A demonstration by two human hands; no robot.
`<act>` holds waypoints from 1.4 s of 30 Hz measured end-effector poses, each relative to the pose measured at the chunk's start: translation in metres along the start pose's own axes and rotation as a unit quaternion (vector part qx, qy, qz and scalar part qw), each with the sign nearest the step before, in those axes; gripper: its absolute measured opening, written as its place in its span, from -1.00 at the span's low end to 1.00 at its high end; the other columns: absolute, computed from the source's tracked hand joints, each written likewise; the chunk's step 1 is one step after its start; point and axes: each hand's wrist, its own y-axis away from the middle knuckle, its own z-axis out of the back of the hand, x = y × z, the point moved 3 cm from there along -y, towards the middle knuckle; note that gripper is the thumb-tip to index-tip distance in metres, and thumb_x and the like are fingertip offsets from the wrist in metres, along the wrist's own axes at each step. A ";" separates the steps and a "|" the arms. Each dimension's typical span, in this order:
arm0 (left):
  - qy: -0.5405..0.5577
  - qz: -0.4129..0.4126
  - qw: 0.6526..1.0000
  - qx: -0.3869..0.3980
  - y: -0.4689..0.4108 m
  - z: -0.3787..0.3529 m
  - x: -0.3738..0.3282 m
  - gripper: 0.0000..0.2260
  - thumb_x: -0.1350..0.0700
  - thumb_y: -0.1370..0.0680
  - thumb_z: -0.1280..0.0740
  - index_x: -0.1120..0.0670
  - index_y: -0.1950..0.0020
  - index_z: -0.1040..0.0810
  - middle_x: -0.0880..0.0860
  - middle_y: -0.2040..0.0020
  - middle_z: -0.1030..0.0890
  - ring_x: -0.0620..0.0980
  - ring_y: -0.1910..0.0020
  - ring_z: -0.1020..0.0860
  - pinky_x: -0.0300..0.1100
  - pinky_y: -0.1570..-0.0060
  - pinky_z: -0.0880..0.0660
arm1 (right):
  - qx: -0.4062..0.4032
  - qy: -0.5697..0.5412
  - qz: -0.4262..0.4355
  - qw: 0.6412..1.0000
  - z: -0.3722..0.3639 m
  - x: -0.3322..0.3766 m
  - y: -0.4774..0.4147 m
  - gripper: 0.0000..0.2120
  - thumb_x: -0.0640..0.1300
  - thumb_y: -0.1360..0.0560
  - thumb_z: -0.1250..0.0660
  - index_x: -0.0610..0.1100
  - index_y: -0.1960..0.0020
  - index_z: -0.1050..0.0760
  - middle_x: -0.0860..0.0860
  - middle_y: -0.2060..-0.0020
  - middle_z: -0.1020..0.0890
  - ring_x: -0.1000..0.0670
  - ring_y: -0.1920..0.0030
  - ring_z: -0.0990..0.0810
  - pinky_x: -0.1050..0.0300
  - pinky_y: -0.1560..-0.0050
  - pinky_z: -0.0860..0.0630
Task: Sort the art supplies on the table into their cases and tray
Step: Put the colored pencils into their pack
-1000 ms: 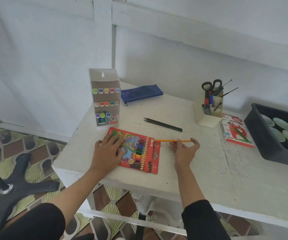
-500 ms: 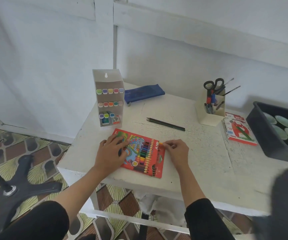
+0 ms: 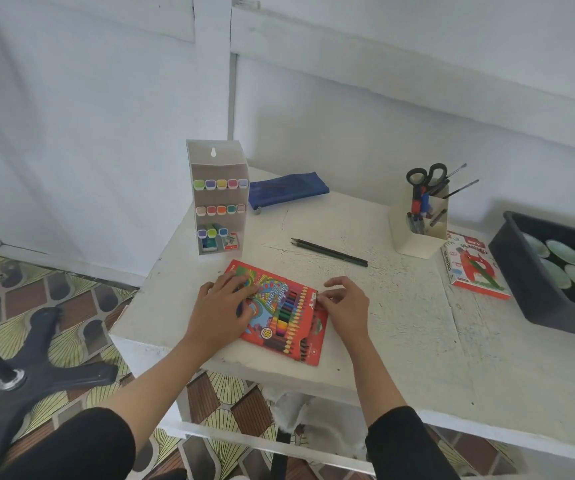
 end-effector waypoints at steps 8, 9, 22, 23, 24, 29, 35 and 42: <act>0.023 0.015 1.000 0.010 -0.001 0.000 0.001 -0.45 -0.19 -0.45 -0.01 -0.02 -0.26 -0.57 -0.01 -0.31 -0.51 0.05 -0.38 -0.37 0.12 -0.32 -0.27 | 0.011 0.083 0.023 0.996 0.023 0.001 -0.032 -0.79 -0.41 -0.44 -0.24 -0.16 0.07 -0.54 -0.07 0.20 -0.63 0.08 0.22 -0.54 0.54 0.25 -0.37; 0.022 0.015 1.000 0.010 0.000 -0.001 0.001 -0.45 -0.20 -0.45 0.00 -0.02 -0.26 -0.56 -0.01 -0.32 -0.51 0.04 -0.38 -0.37 0.12 -0.32 -0.27 | 0.009 0.100 0.029 0.995 0.025 0.002 -0.040 -0.80 -0.40 -0.45 -0.23 -0.17 0.06 -0.55 -0.08 0.17 -0.63 0.09 0.24 -0.51 0.53 0.26 -0.36; 0.005 0.020 1.000 0.016 0.000 -0.002 0.002 -0.54 -0.15 -0.48 -0.06 -0.05 -0.25 -0.56 -0.03 -0.30 -0.52 0.01 -0.35 -0.39 0.12 -0.28 -0.30 | 0.065 0.407 0.110 0.905 -0.004 0.008 -0.087 -0.70 -0.14 -0.59 -0.13 -0.12 -0.30 -0.41 -0.07 -0.20 -0.42 -0.07 -0.20 -0.37 -0.02 -0.08 -0.44; 0.003 0.019 1.000 0.015 0.000 -0.002 0.002 -0.54 -0.15 -0.48 -0.06 -0.06 -0.25 -0.56 -0.04 -0.31 -0.51 0.00 -0.36 -0.39 0.12 -0.28 -0.30 | 0.058 0.428 0.112 0.895 -0.005 0.009 -0.088 -0.72 -0.15 -0.59 -0.13 -0.10 -0.27 -0.41 -0.06 -0.17 -0.42 -0.07 -0.17 -0.38 -0.01 -0.06 -0.43; 0.001 0.019 1.000 0.017 0.000 -0.002 0.002 -0.53 -0.16 -0.48 -0.05 -0.06 -0.26 -0.55 -0.04 -0.31 -0.50 0.00 -0.37 -0.38 0.11 -0.29 -0.29 | 0.051 0.443 0.114 0.888 -0.006 0.010 -0.088 -0.75 -0.16 -0.58 -0.14 -0.10 -0.23 -0.42 -0.05 -0.15 -0.42 -0.06 -0.15 -0.38 0.01 -0.04 -0.41; -0.001 0.021 1.000 0.017 0.000 -0.001 0.001 -0.51 -0.17 -0.48 -0.04 -0.06 -0.27 -0.55 -0.05 -0.32 -0.50 0.00 -0.38 -0.37 0.11 -0.29 -0.29 | 0.041 0.441 0.116 0.889 -0.003 0.007 -0.087 -0.86 -0.15 -0.55 -0.21 -0.10 -0.08 -0.48 -0.03 -0.07 -0.43 -0.03 -0.07 -0.39 0.06 0.01 -0.40; -0.014 0.015 1.000 0.010 0.000 0.000 0.000 -0.55 -0.13 -0.48 -0.07 -0.04 -0.22 -0.58 -0.02 -0.27 -0.54 0.03 -0.31 -0.43 0.13 -0.21 -0.36 | 0.012 0.242 0.099 0.965 0.011 0.011 -0.074 -0.95 -0.19 -0.55 -0.25 -0.14 0.02 -0.47 -0.03 0.08 -0.56 -0.03 0.04 -0.51 0.12 0.09 -0.45; -0.012 0.013 1.000 0.007 0.000 0.001 -0.002 -0.52 -0.15 -0.47 -0.05 -0.02 -0.21 -0.58 0.00 -0.26 -0.55 0.06 -0.31 -0.45 0.15 -0.22 -0.36 | -0.076 -0.027 0.039 0.996 0.034 0.022 -0.040 -0.60 -0.35 -0.51 -0.26 -0.15 -0.29 -0.27 -0.01 0.21 -0.48 -0.04 0.28 -0.54 0.23 0.30 -0.49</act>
